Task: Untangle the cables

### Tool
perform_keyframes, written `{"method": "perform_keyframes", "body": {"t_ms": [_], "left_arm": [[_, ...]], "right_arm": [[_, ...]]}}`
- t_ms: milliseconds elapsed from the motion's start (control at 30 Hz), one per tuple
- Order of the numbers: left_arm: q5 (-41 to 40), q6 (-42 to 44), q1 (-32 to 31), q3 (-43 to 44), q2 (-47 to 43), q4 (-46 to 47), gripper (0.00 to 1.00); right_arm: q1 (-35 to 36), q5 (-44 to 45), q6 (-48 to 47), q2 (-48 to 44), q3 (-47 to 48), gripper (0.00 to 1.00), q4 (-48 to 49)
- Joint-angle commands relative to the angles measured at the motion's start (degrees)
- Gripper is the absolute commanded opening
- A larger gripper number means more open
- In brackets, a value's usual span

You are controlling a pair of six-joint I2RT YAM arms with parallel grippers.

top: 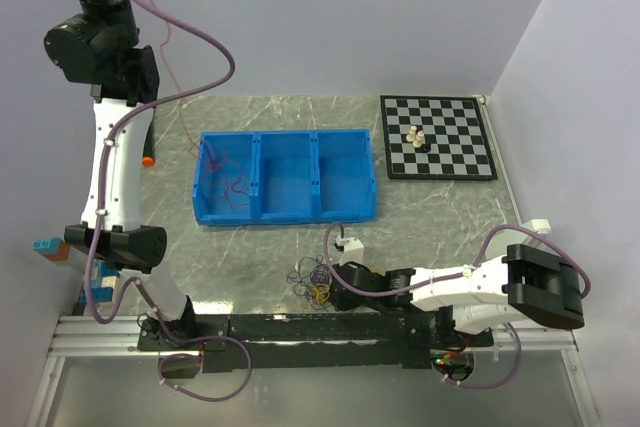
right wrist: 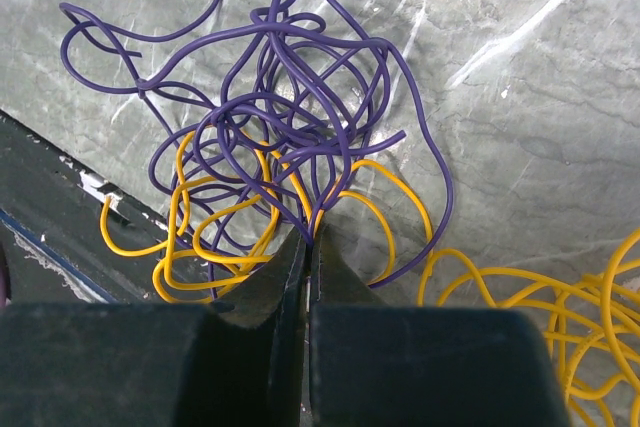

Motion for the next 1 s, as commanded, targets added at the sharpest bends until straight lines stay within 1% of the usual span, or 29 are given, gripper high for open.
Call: {"method": "perform_keyframes", "body": {"t_ms": [0,100,133,233,267,333,400,533,667,733,867,967], "left_arm": [[-0.26,-2.44,0.23,-4.23,-1.46,3.57,0.01],[-2.97,-5.77,0.23,-12.31,-5.57,2.36,0.01],[-3.77,-7.69,0.23,-15.82,-7.86,-0.09,0.01],[-5.80,-13.59,0.23,-25.57,-14.01,-12.56,0.01],[-5.80,-14.56,0.23,-29.09,-16.99,-15.21,0.01],[-6.15,-14.75,0.23,-39.09,-21.22,-16.63,0.01],[-8.16,-14.39,0.23,-43.96,-23.34,-17.51,0.01],[-12.21,-15.80,0.32,-45.03,-24.22,-25.06,0.01],[-12.92,-14.93,0.94,-46.70,-25.02,-26.39,0.01],[-11.18,-15.18,1.02,-47.58,-26.24,-29.10,0.01],[-5.02,-19.13,1.02,-48.20,-28.71,-42.36,0.01],[-3.08,-24.22,1.02,-47.23,-29.15,-56.50,0.01]], "right_arm": [[0.46,-0.48,1.04,0.26,-0.41,0.00,0.29],[0.55,-0.83,1.22,0.08,-0.59,0.00,0.29],[0.55,-0.83,1.13,0.08,-0.59,0.00,0.29],[0.55,-1.36,1.05,0.26,-0.59,0.00,0.29],[0.55,-1.36,1.13,0.34,-0.59,0.00,0.29],[0.55,-1.45,1.05,0.52,-0.50,0.00,0.29],[0.55,-1.71,1.13,0.61,-0.50,0.00,0.29],[0.55,-1.62,0.96,0.87,0.03,0.00,0.29],[0.55,-1.36,1.31,0.79,0.20,0.00,0.21],[0.55,-1.36,1.75,0.52,-0.06,0.00,0.03],[0.55,-1.18,2.01,0.08,-0.41,0.00,0.03],[0.55,-1.45,1.49,0.52,0.38,0.00,-0.67]]}}
